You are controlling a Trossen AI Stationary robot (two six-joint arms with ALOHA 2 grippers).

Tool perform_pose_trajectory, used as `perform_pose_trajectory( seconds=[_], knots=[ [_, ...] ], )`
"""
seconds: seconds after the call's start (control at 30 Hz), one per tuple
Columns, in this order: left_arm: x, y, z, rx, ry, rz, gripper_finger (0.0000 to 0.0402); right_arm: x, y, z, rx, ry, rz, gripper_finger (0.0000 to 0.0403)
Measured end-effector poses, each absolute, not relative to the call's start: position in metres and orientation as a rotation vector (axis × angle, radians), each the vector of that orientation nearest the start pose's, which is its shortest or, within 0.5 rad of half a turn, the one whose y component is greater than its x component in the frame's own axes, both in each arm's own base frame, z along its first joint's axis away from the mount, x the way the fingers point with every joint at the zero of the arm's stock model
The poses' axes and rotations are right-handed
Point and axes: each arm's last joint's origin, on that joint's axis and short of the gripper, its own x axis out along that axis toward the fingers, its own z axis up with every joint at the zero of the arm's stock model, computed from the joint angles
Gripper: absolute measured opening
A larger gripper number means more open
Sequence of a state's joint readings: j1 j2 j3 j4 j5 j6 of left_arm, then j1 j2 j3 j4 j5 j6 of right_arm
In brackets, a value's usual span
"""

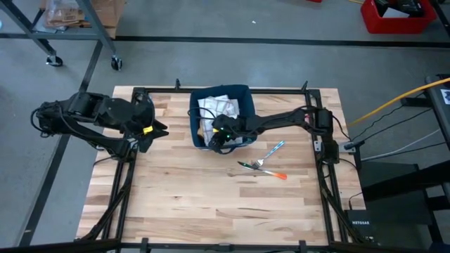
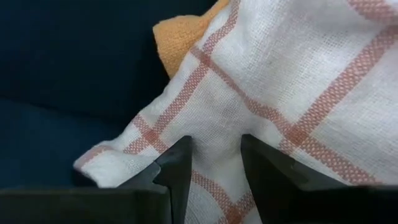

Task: Fold towel
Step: Put the stacked folded towels into the blue laundry organizer

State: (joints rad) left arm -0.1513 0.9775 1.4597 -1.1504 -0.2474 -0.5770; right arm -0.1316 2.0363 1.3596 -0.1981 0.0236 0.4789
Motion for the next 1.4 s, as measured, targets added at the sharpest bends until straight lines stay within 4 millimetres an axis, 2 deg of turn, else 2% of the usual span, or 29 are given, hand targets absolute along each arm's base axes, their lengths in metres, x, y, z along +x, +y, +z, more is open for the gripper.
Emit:
perform_pose_trajectory(
  seconds=[0.13, 0.3, 0.5, 0.57, 0.8, 0.93, 1.1, 1.27, 1.4],
  knots=[
    [0.136, -0.014, 0.430, -0.423, 0.607, 0.277, 0.0116, 0.422, -0.057, 0.181, 0.482, 0.747, -0.349, 0.0144],
    [0.136, -0.014, 0.430, -0.423, 0.607, 0.277, 0.0116, 0.415, -0.059, 0.235, 0.416, 0.529, -0.423, 0.0144],
    [0.137, -0.014, 0.430, -0.423, 0.607, 0.277, 0.0116, 0.411, -0.078, 0.246, 0.301, 0.450, -0.554, 0.0144],
    [0.137, -0.014, 0.430, -0.422, 0.607, 0.277, 0.0116, 0.411, -0.089, 0.241, 0.318, 0.458, -0.571, 0.0144],
    [0.138, -0.014, 0.427, -0.374, 0.640, 0.271, 0.0116, 0.416, -0.124, 0.195, 0.413, 0.553, -0.615, 0.0144],
    [0.137, -0.014, 0.423, -0.353, 0.680, 0.278, 0.0116, 0.417, -0.134, 0.173, 0.426, 0.602, -0.631, 0.0144],
    [0.143, -0.015, 0.409, -0.340, 0.726, 0.290, 0.0116, 0.419, -0.142, 0.159, 0.432, 0.619, -0.647, 0.0144],
    [0.148, -0.015, 0.387, -0.343, 0.805, 0.322, 0.0116, 0.420, -0.142, 0.158, 0.438, 0.607, -0.631, 0.0144],
    [0.151, -0.016, 0.372, -0.320, 0.868, 0.336, 0.0116, 0.420, -0.141, 0.178, 0.463, 0.536, -0.549, 0.0144]
  ],
)
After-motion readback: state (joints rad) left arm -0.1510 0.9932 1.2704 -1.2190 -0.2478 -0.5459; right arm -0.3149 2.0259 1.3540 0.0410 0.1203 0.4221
